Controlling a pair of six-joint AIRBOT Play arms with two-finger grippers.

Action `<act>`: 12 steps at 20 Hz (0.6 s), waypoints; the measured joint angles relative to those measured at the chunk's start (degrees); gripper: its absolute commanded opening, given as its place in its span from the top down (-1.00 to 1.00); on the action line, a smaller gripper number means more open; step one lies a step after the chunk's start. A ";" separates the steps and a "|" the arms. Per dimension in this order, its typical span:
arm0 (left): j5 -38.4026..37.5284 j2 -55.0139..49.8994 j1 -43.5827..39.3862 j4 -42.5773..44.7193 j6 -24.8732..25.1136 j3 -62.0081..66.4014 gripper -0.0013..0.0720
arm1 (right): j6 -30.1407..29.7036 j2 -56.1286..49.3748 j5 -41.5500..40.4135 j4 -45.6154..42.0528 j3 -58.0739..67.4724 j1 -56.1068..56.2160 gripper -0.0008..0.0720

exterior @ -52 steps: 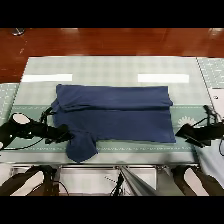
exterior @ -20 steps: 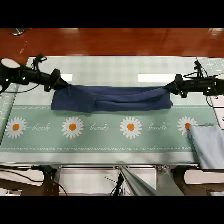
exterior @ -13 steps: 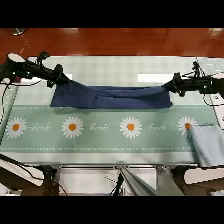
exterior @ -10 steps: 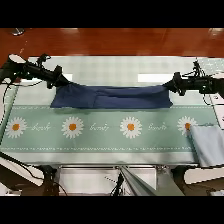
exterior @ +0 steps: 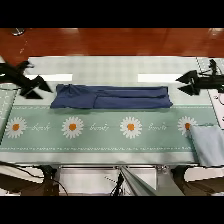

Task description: Fold the shirts.

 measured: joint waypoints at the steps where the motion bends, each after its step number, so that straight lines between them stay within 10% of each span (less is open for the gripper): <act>1: 2.78 3.37 1.25 1.53 -0.44 -3.50 -0.96 | 0.42 0.26 1.07 -3.08 -0.35 -0.92 -0.75; 12: 29.24 32.09 -8.22 -31.26 16.74 -42.88 -0.96 | -1.97 -3.54 -4.31 -5.05 -5.20 6.32 -0.75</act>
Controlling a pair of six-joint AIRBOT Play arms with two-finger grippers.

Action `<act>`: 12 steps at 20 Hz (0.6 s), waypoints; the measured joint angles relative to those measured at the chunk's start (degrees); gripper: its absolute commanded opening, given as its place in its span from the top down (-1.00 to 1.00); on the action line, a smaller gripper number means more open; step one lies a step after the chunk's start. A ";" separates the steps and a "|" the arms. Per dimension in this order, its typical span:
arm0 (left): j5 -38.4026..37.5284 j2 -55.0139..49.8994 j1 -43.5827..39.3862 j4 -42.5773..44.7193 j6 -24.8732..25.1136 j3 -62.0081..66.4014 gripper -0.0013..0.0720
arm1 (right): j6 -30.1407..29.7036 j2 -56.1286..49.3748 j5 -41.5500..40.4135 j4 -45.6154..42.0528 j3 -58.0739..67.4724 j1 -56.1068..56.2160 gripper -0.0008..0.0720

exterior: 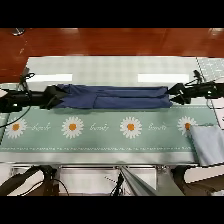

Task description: Fold the shirts.

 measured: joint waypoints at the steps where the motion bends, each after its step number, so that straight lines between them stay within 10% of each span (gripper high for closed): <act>1: 0.66 -0.22 -1.81 -1.11 0.70 -0.59 -0.96 | 0.26 -0.59 -0.17 0.66 0.17 1.53 -0.74; 2: 1.07 -0.72 -3.72 -1.99 1.25 -1.09 -0.96 | 0.72 -1.05 -0.39 1.03 0.26 2.89 -0.58; 4: 1.51 -2.08 -7.02 -3.10 1.90 -1.57 -0.95 | 1.33 -1.68 -1.20 0.61 0.39 5.33 0.67; 5: 2.03 -2.82 -8.39 -3.48 2.14 -1.66 -0.67 | 1.70 -1.77 -0.90 0.50 0.55 6.08 0.91; 7: 2.14 -4.28 -10.78 -4.00 2.43 -1.46 0.87 | 1.73 -0.87 0.02 1.38 0.79 6.71 0.91; 12: 2.03 -5.88 -14.49 -4.57 3.89 1.88 0.90 | 1.53 8.87 5.01 -1.88 0.52 4.31 0.91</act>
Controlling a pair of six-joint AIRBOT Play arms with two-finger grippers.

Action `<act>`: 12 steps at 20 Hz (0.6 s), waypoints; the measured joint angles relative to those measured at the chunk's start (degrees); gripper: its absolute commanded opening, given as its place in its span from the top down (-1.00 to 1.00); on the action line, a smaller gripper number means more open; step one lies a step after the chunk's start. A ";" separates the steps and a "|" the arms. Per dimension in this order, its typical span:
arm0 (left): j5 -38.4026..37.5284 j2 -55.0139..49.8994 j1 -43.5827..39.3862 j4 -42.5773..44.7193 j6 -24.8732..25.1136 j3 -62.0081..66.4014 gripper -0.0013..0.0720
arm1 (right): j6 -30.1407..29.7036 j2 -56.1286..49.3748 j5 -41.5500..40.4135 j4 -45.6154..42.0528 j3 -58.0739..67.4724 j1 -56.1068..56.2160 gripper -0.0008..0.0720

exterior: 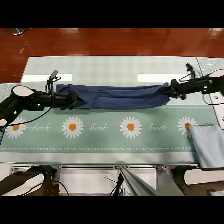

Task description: Fold the shirts.

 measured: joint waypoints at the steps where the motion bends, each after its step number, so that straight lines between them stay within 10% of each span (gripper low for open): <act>1: 0.09 -0.20 -0.83 -0.02 0.15 1.18 0.90 | -0.02 3.19 1.07 -1.68 -0.72 -0.81 0.91; 12: 6.03 -20.92 -28.28 15.96 -12.35 30.14 0.90 | 4.92 46.60 7.28 -7.48 -17.46 -4.35 0.91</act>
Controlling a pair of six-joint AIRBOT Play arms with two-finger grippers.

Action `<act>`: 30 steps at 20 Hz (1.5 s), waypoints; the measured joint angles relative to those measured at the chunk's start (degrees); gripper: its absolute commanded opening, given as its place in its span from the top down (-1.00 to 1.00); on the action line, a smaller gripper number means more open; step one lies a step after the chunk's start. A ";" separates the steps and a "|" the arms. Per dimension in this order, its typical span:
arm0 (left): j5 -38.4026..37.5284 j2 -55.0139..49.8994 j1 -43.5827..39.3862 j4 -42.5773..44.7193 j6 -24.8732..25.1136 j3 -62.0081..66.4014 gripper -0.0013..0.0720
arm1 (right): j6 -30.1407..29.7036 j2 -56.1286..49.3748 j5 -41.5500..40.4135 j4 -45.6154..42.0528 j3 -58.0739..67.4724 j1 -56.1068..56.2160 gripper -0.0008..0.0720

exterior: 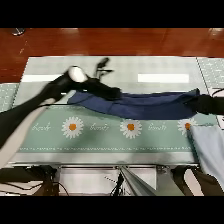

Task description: Fold the shirts.

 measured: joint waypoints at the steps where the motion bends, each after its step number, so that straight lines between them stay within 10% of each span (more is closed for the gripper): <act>1: 0.09 -2.97 -2.86 1.18 -1.40 2.86 0.90 | 0.87 2.08 0.52 0.02 -0.57 -0.02 0.91; 10: 0.59 -20.76 -17.70 -9.92 -6.08 19.06 0.89 | 4.35 8.68 2.45 0.39 -2.05 -0.07 0.91; 16: -6.27 -19.28 -7.04 -13.60 -4.72 20.70 0.89 | 7.10 8.68 2.29 -3.43 -2.08 2.80 0.91; 30: -7.67 50.25 29.81 0.31 5.75 -36.50 0.89 | 12.39 -34.32 -24.28 0.70 22.82 46.36 0.91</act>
